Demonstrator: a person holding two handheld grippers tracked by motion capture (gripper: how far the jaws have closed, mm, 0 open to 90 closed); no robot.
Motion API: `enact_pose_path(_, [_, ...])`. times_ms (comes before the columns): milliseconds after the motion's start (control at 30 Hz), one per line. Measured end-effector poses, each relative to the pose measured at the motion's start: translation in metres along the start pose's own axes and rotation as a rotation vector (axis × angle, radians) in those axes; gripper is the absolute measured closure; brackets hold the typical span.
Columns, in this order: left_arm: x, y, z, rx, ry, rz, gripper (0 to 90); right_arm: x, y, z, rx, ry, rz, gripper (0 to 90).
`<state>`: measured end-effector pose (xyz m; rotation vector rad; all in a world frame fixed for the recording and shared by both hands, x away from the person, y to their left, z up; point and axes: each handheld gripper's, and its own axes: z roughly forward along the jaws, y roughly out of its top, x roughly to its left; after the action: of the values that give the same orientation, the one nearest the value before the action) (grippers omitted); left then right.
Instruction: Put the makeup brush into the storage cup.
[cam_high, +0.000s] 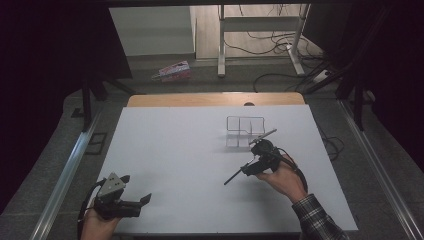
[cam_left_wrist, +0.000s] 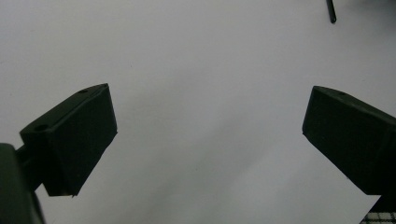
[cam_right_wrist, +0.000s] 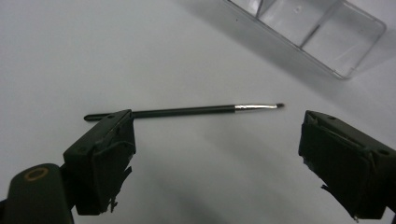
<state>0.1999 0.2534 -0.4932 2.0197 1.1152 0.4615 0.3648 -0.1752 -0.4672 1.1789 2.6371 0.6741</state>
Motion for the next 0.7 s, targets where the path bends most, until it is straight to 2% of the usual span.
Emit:
enact_pose_path(433, [0.0,0.0,0.0,0.001,-0.001,0.005,3.7,0.013,0.023,0.019,0.03,-0.012,-0.006,11.5])
enact_pose_path(700, [-0.001,0.0,0.0,0.002,-0.003,0.01,3.7,0.014,0.025,0.026,0.038,-0.02,0.0,11.5])
